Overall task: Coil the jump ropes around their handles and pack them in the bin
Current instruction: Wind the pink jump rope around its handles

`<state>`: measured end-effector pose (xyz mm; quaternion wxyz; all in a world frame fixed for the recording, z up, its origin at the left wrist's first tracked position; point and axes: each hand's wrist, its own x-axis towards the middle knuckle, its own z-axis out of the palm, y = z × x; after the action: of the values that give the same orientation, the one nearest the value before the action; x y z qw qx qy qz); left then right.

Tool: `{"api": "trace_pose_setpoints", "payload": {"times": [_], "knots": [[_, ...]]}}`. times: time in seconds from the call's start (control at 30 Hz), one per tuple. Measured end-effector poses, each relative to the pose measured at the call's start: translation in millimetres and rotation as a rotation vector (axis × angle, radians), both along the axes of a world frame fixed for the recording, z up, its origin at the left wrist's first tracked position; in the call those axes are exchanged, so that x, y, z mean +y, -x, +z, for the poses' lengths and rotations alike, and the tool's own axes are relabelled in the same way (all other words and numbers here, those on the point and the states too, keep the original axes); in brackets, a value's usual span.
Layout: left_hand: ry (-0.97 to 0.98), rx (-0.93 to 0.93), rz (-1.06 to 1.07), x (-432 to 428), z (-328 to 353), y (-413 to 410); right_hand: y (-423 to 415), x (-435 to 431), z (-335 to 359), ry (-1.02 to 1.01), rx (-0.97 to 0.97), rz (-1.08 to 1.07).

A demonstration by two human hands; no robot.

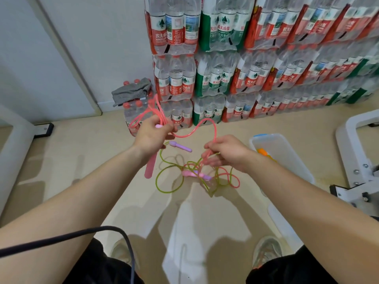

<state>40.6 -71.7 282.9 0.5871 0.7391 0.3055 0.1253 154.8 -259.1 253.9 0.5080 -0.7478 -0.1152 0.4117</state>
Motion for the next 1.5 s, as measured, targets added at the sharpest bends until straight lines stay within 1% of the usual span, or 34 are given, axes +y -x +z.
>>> {"api": "trace_pose_setpoints", "payload": {"times": [0.07, 0.13, 0.2, 0.3, 0.33, 0.37, 0.43, 0.47, 0.53, 0.57, 0.6, 0.67, 0.7, 0.73, 0.77, 0.83, 0.9, 0.93, 1.0, 1.07, 1.17, 1.23, 1.3, 1.33, 1.4, 1.5], "knots": [[-0.057, 0.037, -0.059, -5.1, -7.5, 0.5, -0.6, 6.1, 17.5, -0.133, 0.067, -0.066], [-0.062, 0.068, -0.132, -13.3, -14.4, 1.1, -1.0, 11.1, 35.4, -0.278, 0.138, -0.125], [0.008, 0.085, -0.228, -24.5, -19.6, 1.8, -1.7, 15.4, 50.4, -0.415, 0.200, -0.190], [0.191, 0.068, -0.356, -42.4, -20.7, 3.3, -3.4, 17.6, 66.2, -0.561, 0.256, -0.256], [0.202, 0.056, -0.381, -46.7, -19.9, 3.3, -4.8, 17.6, 68.5, -0.587, 0.263, -0.271], [0.171, 0.048, -0.399, -49.2, -19.6, 3.0, -6.7, 17.3, 69.3, -0.603, 0.264, -0.287], [0.059, 0.043, -0.411, -51.7, -16.3, 3.3, -8.5, 17.0, 69.9, -0.624, 0.267, -0.312], [0.031, 0.042, -0.397, -51.9, -14.2, 3.5, -9.2, 16.3, 69.9, -0.635, 0.261, -0.327], [0.051, 0.028, -0.333, -50.8, -8.1, 4.1, -10.9, 13.3, 69.7, -0.628, 0.258, -0.363], [0.079, 0.010, -0.296, -49.3, -4.4, 3.8, -12.0, 10.8, 68.2, -0.577, 0.232, -0.380], [0.111, -0.012, -0.259, -47.5, -0.5, 3.4, -13.4, 8.0, 64.5, -0.477, 0.160, -0.391], [0.206, -0.063, -0.194, -43.4, 9.3, 2.4, -16.3, 0.6, 50.5, -0.200, -0.097, -0.384], [0.279, -0.091, -0.168, -41.0, 13.6, 2.0, -17.6, -2.6, 40.5, -0.084, -0.211, -0.352], [0.358, -0.120, -0.145, -39.2, 17.7, 1.3, -17.1, -5.6, 28.8, 0.014, -0.282, -0.284], [0.433, -0.145, -0.118, -37.3, 21.2, 0.9, -13.5, -8.3, 18.0, 0.096, -0.303, -0.170], [0.556, -0.176, -0.058, -34.9, 27.0, 0.5, 1.7, -11.4, -0.6, 0.214, -0.293, 0.173], [0.630, -0.189, -0.020, -33.7, 30.7, -1.3, 18.0, -13.4, -18.9, 0.301, -0.285, 0.479], [0.642, -0.196, -0.012, -32.9, 32.0, -2.1, 25.9, -13.8, -27.8, 0.372, -0.292, 0.590], [0.633, -0.218, 0.005, -27.9, 31.9, -4.4, 34.6, -16.2, -42.1, 0.520, -0.324, 0.708], [0.604, -0.239, 0.045, -21.3, 30.5, -6.1, 35.7, -20.1, -49.7, 0.587, -0.295, 0.739], [0.504, -0.257, 0.137, -9.7, 25.1, -5.8, 29.7, -22.0, -44.3, 0.545, -0.132, 0.673], [0.315, -0.211, 0.179, -2.9, 21.9, -3.3, 26.8, -20.1, -34.7, 0.450, -0.032, 0.575], [0.079, -0.091, 0.157, 2.7, 15.4, -1.7, 25.2, -15.9, -23.5, 0.301, 0.022, 0.408], [-0.001, -0.019, 0.126, 3.5, 11.2, -1.4, 23.8, -13.1, -16.0, 0.219, 0.027, 0.308], [-0.060, 0.083, 0.050, 1.5, 0.9, -2.1, 20.6, -5.9, 1.4, 0.055, 0.031, 0.099], [-0.068, 0.141, -0.101, -13.2, -8.3, -1.0, 13.1, 4.2, 27.9, -0.152, 0.116, -0.181]]}}
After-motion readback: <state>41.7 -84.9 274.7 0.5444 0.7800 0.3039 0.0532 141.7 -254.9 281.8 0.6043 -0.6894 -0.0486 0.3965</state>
